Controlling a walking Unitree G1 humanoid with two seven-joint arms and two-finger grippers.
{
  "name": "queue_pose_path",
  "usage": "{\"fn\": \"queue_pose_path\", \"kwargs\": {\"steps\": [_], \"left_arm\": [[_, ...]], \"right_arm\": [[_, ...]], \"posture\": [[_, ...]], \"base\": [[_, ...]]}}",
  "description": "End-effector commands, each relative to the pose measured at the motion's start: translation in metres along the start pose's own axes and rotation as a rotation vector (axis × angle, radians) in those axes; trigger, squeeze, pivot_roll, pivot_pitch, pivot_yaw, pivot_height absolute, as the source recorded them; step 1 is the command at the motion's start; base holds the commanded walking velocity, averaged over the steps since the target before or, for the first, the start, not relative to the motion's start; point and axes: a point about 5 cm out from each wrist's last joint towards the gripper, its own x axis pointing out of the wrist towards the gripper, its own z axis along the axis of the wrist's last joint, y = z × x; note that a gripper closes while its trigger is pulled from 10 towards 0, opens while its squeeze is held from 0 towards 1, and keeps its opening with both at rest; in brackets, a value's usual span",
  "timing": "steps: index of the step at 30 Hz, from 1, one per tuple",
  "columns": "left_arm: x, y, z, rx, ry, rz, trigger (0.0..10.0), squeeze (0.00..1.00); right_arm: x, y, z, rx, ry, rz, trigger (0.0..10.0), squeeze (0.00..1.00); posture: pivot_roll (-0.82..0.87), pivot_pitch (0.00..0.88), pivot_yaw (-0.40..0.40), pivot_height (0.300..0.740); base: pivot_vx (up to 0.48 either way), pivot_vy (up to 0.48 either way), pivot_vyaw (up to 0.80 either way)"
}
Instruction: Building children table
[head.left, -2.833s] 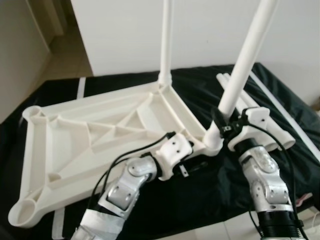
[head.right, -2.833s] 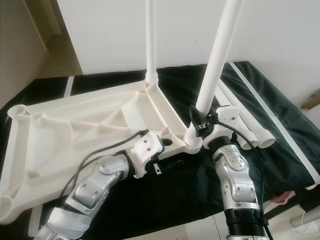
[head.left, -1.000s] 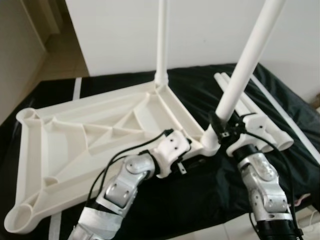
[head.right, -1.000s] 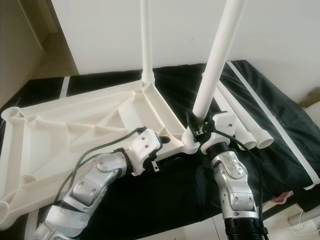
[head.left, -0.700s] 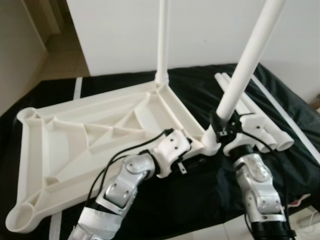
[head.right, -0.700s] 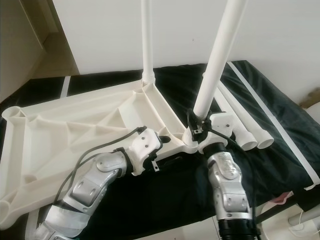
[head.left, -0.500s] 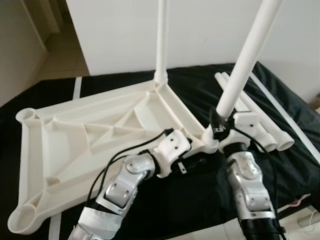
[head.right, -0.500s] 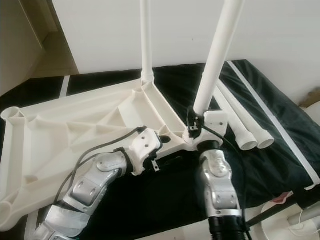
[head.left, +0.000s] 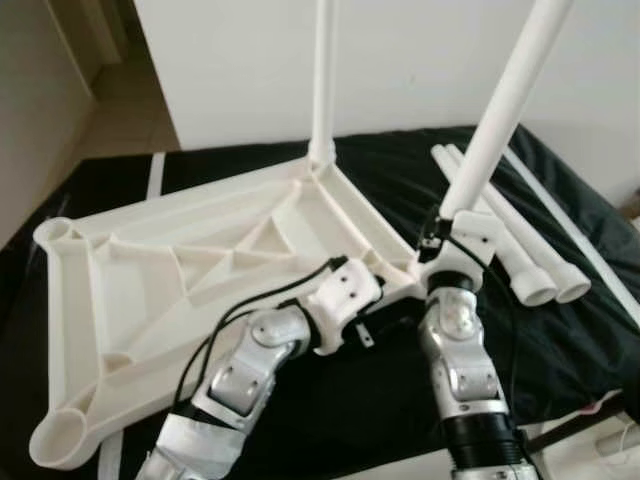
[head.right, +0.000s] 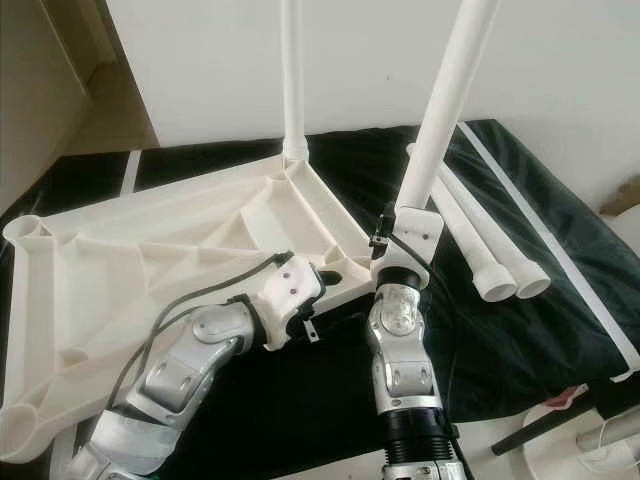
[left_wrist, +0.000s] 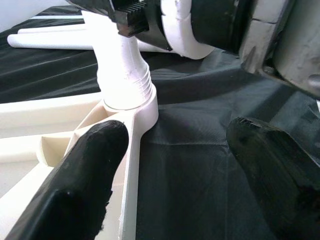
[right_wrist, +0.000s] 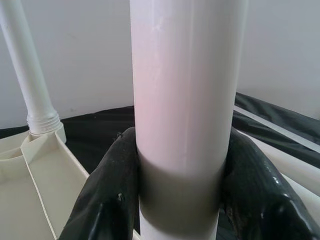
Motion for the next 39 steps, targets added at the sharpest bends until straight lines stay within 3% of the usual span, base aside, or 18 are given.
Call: {"fn": "queue_pose_path", "kwargs": {"steps": [1,6,8,16,17,18,19,23,27,28,32,35,39], "left_arm": [[0.001,0.000,0.000,-0.011,0.003,0.014,10.0,0.00],[0.001,0.000,0.000,-0.011,0.003,0.014,10.0,0.00],[0.001,0.000,0.000,-0.010,0.003,0.013,10.0,0.00],[0.001,0.000,0.000,-0.011,0.002,0.012,10.0,0.00],[0.002,0.000,0.000,-0.013,0.001,0.012,10.0,0.00],[0.002,0.000,0.000,-0.013,0.001,0.012,10.0,0.00],[0.002,-0.001,0.001,-0.013,0.001,0.011,10.0,0.00],[0.003,-0.002,0.001,-0.013,0.000,0.006,10.0,0.00],[0.004,-0.002,0.001,-0.008,0.002,0.002,10.0,0.00],[0.005,-0.004,0.000,0.003,0.010,-0.006,10.0,0.00],[0.006,-0.005,-0.001,0.006,0.012,-0.008,10.0,0.00],[0.008,-0.009,-0.005,0.023,0.031,-0.021,10.0,0.00],[0.009,-0.010,-0.005,0.026,0.035,-0.024,10.0,0.00]], "right_arm": [[-0.003,-0.018,-0.029,-0.045,0.143,-0.108,10.0,0.00],[-0.001,-0.017,-0.028,-0.050,0.123,-0.103,10.0,0.00],[-0.001,-0.016,-0.026,-0.018,0.113,-0.048,10.0,1.00],[0.000,-0.013,-0.014,0.047,0.037,0.042,10.0,1.00],[0.001,-0.016,-0.013,0.052,0.025,0.056,10.0,0.74],[0.001,-0.016,-0.013,0.052,0.025,0.056,10.0,0.74],[0.003,-0.018,-0.012,0.064,0.024,0.087,10.0,0.00],[0.010,-0.026,-0.012,0.051,0.023,0.221,10.0,0.00],[0.013,-0.030,-0.012,0.033,0.029,0.269,10.0,0.00],[0.018,-0.039,-0.016,0.003,0.047,0.360,10.0,0.00],[0.018,-0.041,-0.017,-0.004,0.052,0.385,10.0,0.00],[0.020,-0.047,-0.025,-0.058,0.090,0.532,10.0,0.00],[0.021,-0.049,-0.026,-0.073,0.097,0.571,10.0,0.00]], "posture": [[-0.02,0.027,-0.008,0.740],[-0.03,0.025,-0.007,0.740],[-0.03,0.023,-0.007,0.740],[-0.03,0.019,-0.010,0.740],[-0.03,0.019,-0.012,0.740],[-0.03,0.019,-0.012,0.740],[-0.03,0.017,-0.011,0.740],[-0.03,0.013,-0.009,0.740],[-0.03,0.011,-0.009,0.740],[-0.04,0.008,-0.010,0.740],[-0.04,0.008,-0.010,0.740],[-0.04,0.001,-0.007,0.740],[-0.04,0.000,-0.006,0.740]], "base": [[0.000,0.000,0.00],[0.000,0.000,0.00],[0.000,0.000,0.00],[0.000,0.000,0.00],[0.000,0.000,0.00],[0.000,0.000,0.00],[0.000,0.000,0.00],[0.000,0.000,0.00],[0.000,0.000,0.00],[0.000,0.000,0.00],[0.000,0.000,0.00],[0.000,0.000,0.00],[0.000,0.000,0.00]]}}
